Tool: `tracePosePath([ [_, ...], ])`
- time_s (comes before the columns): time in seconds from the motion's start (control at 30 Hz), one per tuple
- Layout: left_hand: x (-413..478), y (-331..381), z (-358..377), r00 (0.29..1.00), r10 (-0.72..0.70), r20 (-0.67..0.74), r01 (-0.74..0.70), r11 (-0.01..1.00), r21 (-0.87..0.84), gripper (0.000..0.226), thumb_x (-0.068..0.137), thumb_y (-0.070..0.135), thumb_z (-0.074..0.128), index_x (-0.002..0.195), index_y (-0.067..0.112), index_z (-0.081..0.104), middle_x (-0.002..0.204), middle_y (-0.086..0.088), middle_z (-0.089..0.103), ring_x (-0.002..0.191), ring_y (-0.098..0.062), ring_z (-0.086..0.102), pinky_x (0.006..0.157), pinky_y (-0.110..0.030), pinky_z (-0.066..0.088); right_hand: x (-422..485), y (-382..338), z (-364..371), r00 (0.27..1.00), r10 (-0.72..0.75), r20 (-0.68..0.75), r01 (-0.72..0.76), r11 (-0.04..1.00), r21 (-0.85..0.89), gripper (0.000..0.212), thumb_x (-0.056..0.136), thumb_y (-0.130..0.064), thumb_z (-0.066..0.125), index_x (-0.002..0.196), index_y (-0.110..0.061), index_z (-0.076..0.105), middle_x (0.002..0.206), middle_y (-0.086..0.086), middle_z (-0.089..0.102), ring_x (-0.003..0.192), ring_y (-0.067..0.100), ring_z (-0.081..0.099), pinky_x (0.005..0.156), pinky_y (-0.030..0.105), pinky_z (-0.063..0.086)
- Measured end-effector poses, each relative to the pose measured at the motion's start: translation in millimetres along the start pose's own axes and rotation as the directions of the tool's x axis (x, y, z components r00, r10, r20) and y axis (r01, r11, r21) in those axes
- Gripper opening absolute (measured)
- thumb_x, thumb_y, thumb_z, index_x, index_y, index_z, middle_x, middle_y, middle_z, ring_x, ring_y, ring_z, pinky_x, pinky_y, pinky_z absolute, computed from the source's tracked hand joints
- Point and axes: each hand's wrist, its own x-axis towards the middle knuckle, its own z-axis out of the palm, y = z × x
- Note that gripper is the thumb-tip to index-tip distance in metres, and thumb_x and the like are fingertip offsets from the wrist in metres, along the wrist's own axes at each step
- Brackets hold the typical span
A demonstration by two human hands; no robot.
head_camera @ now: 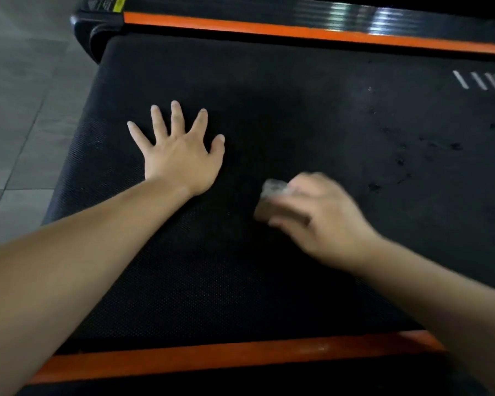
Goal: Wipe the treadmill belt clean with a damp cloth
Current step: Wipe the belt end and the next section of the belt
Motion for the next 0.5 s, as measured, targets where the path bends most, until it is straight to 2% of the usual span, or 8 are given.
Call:
tracePosePath([
  [0.1, -3, 2, -1, 1.000, 0.013, 0.006, -0.013, 1.000, -0.016, 0.066, 0.103, 0.062, 0.020, 0.162, 0.033, 0.018, 0.172, -0.014, 0.002, 0.157, -0.041, -0.010, 0.118, -0.072, -0.011, 7, 36, -3, 0.917, 0.335, -0.216, -0.348, 0.937, -0.027, 0.029, 0.092, -0.042, 0.061, 0.111, -0.025, 0.075, 0.095, -0.001, 0.059, 0.092, 0.030, 0.059, 0.079, 0.043, 0.051],
  [0.13, -4, 2, -1, 1.000, 0.025, -0.005, -0.025, 0.999, -0.025, 0.064, 0.104, 0.060, 0.022, 0.161, 0.032, 0.021, 0.172, -0.015, 0.005, 0.158, -0.040, -0.008, 0.119, -0.072, -0.010, 3, 21, 6, 0.928, 0.307, -0.213, -0.319, 0.947, -0.026, 0.028, 0.092, -0.040, 0.060, 0.109, -0.025, 0.075, 0.095, 0.000, 0.059, 0.091, 0.029, 0.058, 0.078, 0.043, 0.050],
  [0.23, -8, 10, -6, 0.995, 0.084, -0.056, -0.087, 0.995, -0.048, 0.058, 0.105, 0.053, 0.029, 0.159, 0.030, 0.029, 0.171, -0.013, 0.013, 0.159, -0.036, -0.001, 0.120, -0.071, -0.009, -22, -45, 25, 1.000, 0.003, -0.015, -0.002, 0.995, 0.100, 0.029, 0.096, -0.041, 0.056, 0.111, -0.025, 0.074, 0.095, 0.001, 0.056, 0.084, 0.025, 0.054, 0.073, 0.042, 0.048],
  [0.3, -13, 22, -7, 0.989, 0.142, -0.052, -0.146, 0.985, -0.089, 0.056, 0.106, 0.049, 0.033, 0.158, 0.030, 0.032, 0.171, -0.012, 0.015, 0.159, -0.033, 0.000, 0.122, -0.067, -0.008, -18, -31, 12, 0.994, -0.089, 0.066, 0.082, 0.992, 0.100, 0.032, 0.095, -0.045, 0.057, 0.117, -0.026, 0.072, 0.098, 0.001, 0.058, 0.086, 0.026, 0.056, 0.075, 0.043, 0.049],
  [0.37, -17, 35, -5, 0.987, 0.163, -0.019, -0.164, 0.975, -0.151, 0.055, 0.106, 0.048, 0.033, 0.159, 0.031, 0.032, 0.172, -0.010, 0.012, 0.159, -0.031, -0.002, 0.124, -0.063, -0.009, -5, 11, 2, 0.999, -0.001, -0.034, 0.000, 1.000, -0.017, 0.032, 0.093, -0.044, 0.059, 0.119, -0.028, 0.072, 0.101, 0.002, 0.063, 0.090, 0.030, 0.060, 0.079, 0.043, 0.051],
  [0.43, -21, 43, 0, 0.990, 0.139, 0.023, -0.133, 0.976, -0.175, 0.056, 0.106, 0.050, 0.031, 0.159, 0.032, 0.029, 0.173, -0.009, 0.008, 0.159, -0.029, -0.006, 0.124, -0.061, -0.011, -2, 41, -6, 0.948, 0.251, -0.196, -0.261, 0.965, -0.024, 0.030, 0.092, -0.042, 0.061, 0.116, -0.029, 0.072, 0.099, 0.002, 0.061, 0.093, 0.032, 0.060, 0.079, 0.042, 0.051],
  [0.47, -22, 45, 3, 0.992, 0.125, 0.027, -0.119, 0.980, -0.159, 0.057, 0.106, 0.051, 0.030, 0.160, 0.033, 0.028, 0.173, -0.008, 0.006, 0.159, -0.029, -0.008, 0.124, -0.061, -0.013, -9, 40, -2, 0.929, 0.296, -0.224, -0.308, 0.951, -0.019, 0.030, 0.092, -0.042, 0.061, 0.115, -0.026, 0.073, 0.097, 0.003, 0.059, 0.093, 0.031, 0.059, 0.079, 0.042, 0.051],
  [0.5, -22, 46, 6, 0.993, 0.113, 0.022, -0.110, 0.985, -0.134, 0.058, 0.106, 0.052, 0.029, 0.160, 0.034, 0.026, 0.173, -0.008, 0.004, 0.159, -0.029, -0.010, 0.123, -0.061, -0.013, -17, 27, 3, 0.947, 0.244, -0.210, -0.254, 0.967, -0.021, 0.031, 0.092, -0.040, 0.061, 0.114, -0.022, 0.073, 0.095, 0.004, 0.057, 0.090, 0.030, 0.058, 0.077, 0.042, 0.050],
])
